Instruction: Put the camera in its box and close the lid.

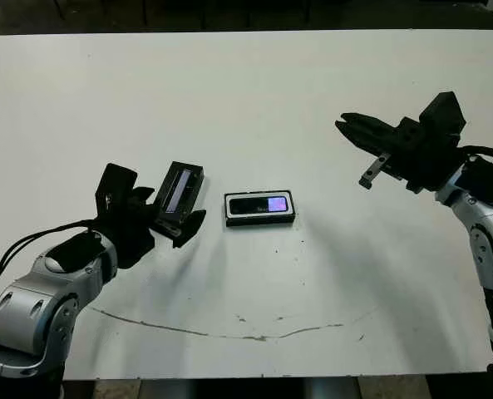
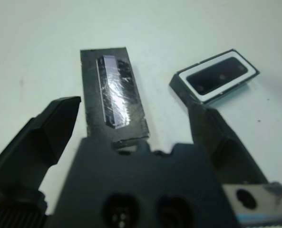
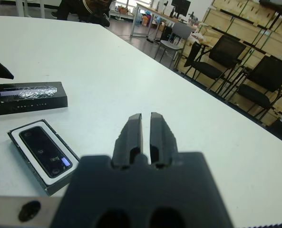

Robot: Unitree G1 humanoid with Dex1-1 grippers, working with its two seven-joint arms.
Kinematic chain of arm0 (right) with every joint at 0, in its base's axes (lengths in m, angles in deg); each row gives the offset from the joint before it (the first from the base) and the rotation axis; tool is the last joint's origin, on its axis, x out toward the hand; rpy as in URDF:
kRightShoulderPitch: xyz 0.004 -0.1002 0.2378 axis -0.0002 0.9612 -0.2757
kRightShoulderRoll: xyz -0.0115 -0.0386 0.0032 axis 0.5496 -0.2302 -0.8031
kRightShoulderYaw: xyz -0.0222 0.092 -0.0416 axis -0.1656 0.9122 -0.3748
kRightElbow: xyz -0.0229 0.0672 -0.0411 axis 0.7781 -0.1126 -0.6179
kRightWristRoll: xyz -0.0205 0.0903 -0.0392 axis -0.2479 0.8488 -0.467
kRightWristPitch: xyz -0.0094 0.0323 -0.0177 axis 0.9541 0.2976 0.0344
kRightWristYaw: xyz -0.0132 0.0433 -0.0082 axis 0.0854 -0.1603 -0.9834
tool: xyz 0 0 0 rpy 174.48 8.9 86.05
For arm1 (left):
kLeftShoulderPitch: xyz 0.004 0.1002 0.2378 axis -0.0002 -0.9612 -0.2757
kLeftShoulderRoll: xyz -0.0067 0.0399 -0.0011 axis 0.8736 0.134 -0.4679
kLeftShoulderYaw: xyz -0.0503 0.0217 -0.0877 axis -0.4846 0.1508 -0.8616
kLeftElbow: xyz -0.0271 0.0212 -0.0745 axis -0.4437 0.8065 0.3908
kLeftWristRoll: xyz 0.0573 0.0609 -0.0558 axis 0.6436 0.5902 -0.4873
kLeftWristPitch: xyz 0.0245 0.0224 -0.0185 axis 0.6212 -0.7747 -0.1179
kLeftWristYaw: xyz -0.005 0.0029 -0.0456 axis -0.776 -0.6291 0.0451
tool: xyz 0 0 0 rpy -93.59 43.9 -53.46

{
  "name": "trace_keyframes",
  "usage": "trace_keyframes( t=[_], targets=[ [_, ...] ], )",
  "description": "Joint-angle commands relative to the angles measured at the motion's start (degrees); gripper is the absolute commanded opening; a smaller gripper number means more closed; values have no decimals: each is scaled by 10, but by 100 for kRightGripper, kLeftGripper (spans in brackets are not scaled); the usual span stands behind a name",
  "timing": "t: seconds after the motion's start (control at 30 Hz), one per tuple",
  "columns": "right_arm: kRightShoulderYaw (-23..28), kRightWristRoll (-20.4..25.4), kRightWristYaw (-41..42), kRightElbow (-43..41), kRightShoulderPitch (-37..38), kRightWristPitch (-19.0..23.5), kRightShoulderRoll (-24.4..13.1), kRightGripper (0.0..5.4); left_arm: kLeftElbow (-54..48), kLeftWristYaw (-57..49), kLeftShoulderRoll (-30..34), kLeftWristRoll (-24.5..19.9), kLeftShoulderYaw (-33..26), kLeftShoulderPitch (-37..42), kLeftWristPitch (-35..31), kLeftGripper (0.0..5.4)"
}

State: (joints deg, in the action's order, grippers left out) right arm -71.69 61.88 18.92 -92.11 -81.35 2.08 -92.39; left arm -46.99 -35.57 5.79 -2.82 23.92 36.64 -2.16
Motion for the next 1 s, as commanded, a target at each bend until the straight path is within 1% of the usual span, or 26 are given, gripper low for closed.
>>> trace_keyframes(
  t=[0.03, 0.23, 0.57, 0.63, 0.73, 0.8, 0.9, 1.0],
  targets=[
    [-3, 7, 5, 0, 13, 12, 0, 0, 3, -11, 7, 5, 7, -5, -3, 538],
    [-2, 19, 10, 3, 13, 18, 0, 0, 6, -30, 27, 44, 40, -16, 51, 538],
    [-7, 14, 8, -3, 15, 20, -6, 0, 5, -35, 49, 94, 79, -32, 120, 538],
    [-7, 14, 8, -4, 15, 23, -7, 0, 6, -34, 43, 90, 76, -32, 115, 538],
    [-7, 13, 6, -8, 16, 28, -7, 0, 14, -30, 24, 66, 59, -27, 93, 538],
    [-5, 17, 10, -5, 16, 23, -5, 0, 19, -27, 23, 59, 57, -25, 84, 538],
    [-4, 19, 14, 0, 16, 18, -4, 0, 24, -27, 23, 55, 58, -24, 80, 538],
    [-3, 18, 10, -1, 18, 24, -3, 0, 27, -34, 23, 64, 65, -26, 84, 538]
  ],
)
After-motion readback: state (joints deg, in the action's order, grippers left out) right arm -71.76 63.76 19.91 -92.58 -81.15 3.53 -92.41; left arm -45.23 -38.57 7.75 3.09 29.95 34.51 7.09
